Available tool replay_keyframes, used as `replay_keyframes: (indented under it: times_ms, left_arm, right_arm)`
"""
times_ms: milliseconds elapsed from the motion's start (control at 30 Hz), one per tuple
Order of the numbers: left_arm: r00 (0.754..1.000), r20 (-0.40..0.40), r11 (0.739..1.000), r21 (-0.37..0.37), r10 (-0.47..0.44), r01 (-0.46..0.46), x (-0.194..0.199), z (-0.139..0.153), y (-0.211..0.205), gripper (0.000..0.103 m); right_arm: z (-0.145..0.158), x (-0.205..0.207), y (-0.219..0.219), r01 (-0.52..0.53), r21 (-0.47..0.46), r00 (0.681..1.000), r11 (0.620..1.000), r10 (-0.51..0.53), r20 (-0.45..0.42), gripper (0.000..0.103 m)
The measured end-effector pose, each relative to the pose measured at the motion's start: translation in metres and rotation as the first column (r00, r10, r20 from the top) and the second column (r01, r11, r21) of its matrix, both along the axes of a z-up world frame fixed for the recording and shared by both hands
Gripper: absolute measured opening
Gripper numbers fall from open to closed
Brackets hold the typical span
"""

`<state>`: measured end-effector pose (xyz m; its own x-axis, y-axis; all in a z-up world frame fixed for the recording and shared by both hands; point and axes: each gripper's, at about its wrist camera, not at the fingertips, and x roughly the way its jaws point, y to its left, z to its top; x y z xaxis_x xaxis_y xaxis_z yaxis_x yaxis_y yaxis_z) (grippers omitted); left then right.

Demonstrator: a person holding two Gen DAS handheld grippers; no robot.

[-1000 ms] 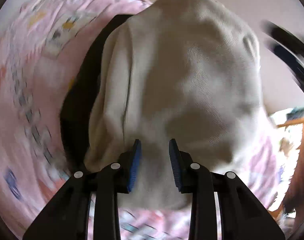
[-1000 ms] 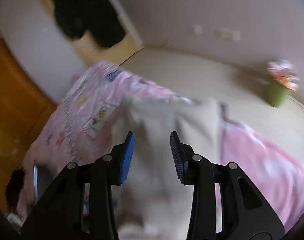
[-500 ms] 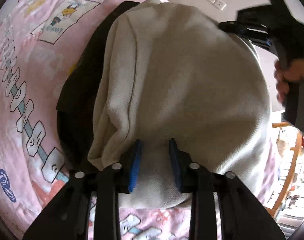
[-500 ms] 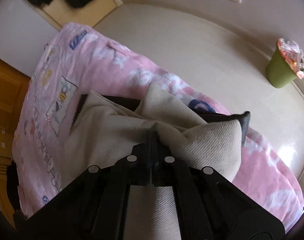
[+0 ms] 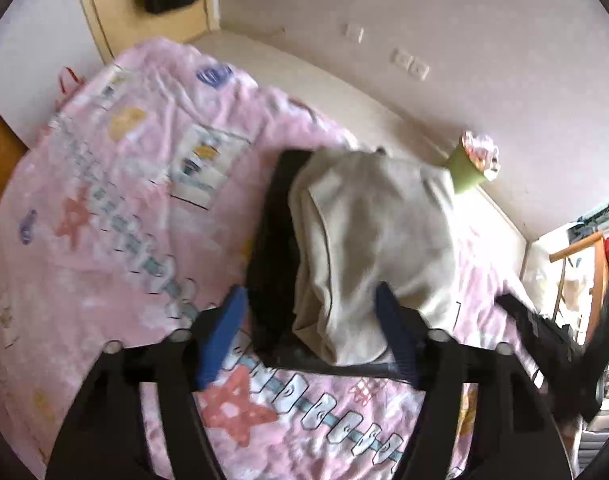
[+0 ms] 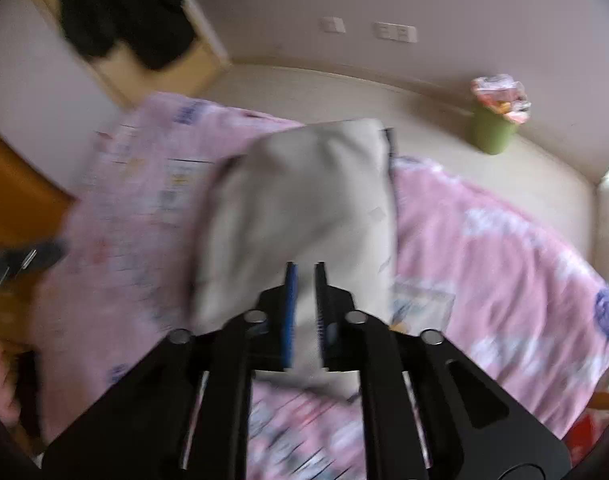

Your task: Fold large clothes

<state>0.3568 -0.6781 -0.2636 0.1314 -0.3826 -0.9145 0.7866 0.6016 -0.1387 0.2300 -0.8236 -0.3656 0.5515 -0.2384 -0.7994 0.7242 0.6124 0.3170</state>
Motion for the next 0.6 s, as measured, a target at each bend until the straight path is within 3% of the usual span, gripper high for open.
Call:
replay_keyframes:
  times_ms: [33,100,367,500,600]
  left_arm:
    - [1.000,0.002,1.000,-0.014,0.001,-0.001,-0.002,0.010,0.005,0.076]
    - [1.000,0.015,0.999,-0.038,-0.004,0.005,-0.011,0.033,0.017,0.084]
    - [0.997,0.071,0.997,-0.073,-0.027,0.033,-0.062,0.099,0.066,0.089]
    - [0.987,0.148,0.995,-0.071,-0.055,0.066,-0.087,0.130,0.092,0.095]
    - [0.982,0.176,0.994,-0.075,-0.066,0.080,-0.097,0.145,0.109,0.095]
  right_arm:
    - [0.012,-0.008,0.010,0.005,-0.023,1.000,1.000,-0.004,0.007,0.055]
    - [0.046,-0.025,0.031,0.028,-0.054,0.999,0.998,-0.026,0.038,0.094]
    - [0.159,-0.067,0.090,0.107,-0.233,0.993,0.967,-0.091,0.080,0.095]
    - [0.197,-0.094,0.120,0.174,-0.291,0.984,0.941,-0.151,0.099,0.095]
    - [0.214,-0.117,0.145,0.245,-0.360,0.969,0.900,-0.240,0.059,0.095]
